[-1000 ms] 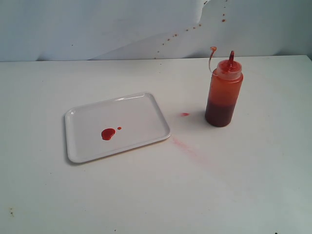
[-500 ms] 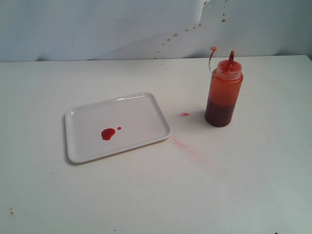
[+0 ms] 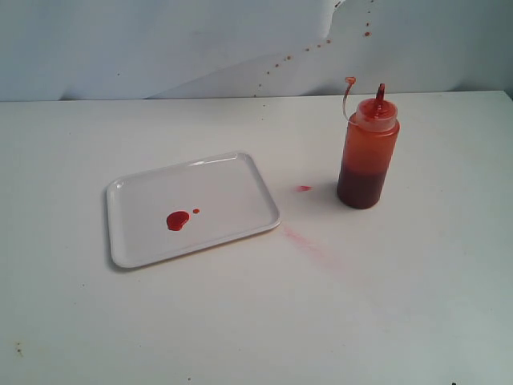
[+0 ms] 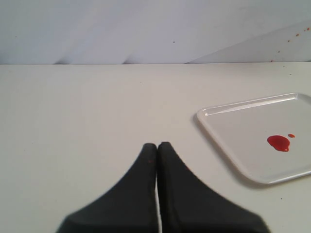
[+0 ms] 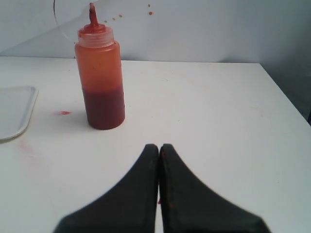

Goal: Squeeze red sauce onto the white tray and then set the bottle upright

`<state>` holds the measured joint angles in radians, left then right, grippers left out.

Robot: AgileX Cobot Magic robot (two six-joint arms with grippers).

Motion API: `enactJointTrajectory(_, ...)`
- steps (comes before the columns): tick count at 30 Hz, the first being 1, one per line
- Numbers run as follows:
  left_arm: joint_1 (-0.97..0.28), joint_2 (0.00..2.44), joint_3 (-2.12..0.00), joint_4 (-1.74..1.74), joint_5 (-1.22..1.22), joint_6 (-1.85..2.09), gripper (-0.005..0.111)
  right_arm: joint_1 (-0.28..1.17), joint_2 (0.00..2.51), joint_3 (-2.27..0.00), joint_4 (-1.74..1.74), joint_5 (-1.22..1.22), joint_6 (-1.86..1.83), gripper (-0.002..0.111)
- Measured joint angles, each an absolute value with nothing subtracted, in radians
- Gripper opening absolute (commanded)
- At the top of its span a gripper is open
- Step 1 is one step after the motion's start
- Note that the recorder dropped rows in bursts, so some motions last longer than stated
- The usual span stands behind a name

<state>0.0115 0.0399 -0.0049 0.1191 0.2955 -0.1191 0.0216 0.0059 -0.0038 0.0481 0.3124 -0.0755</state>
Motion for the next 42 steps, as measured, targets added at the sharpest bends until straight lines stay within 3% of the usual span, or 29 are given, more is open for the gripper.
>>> enactJointTrajectory(42, 0.011, 0.040, -0.005, 0.119, 0.296, -0.119, 0.000, 0.022, 0.006, -0.004, -0.005, 0.312, -0.023, 0.000)
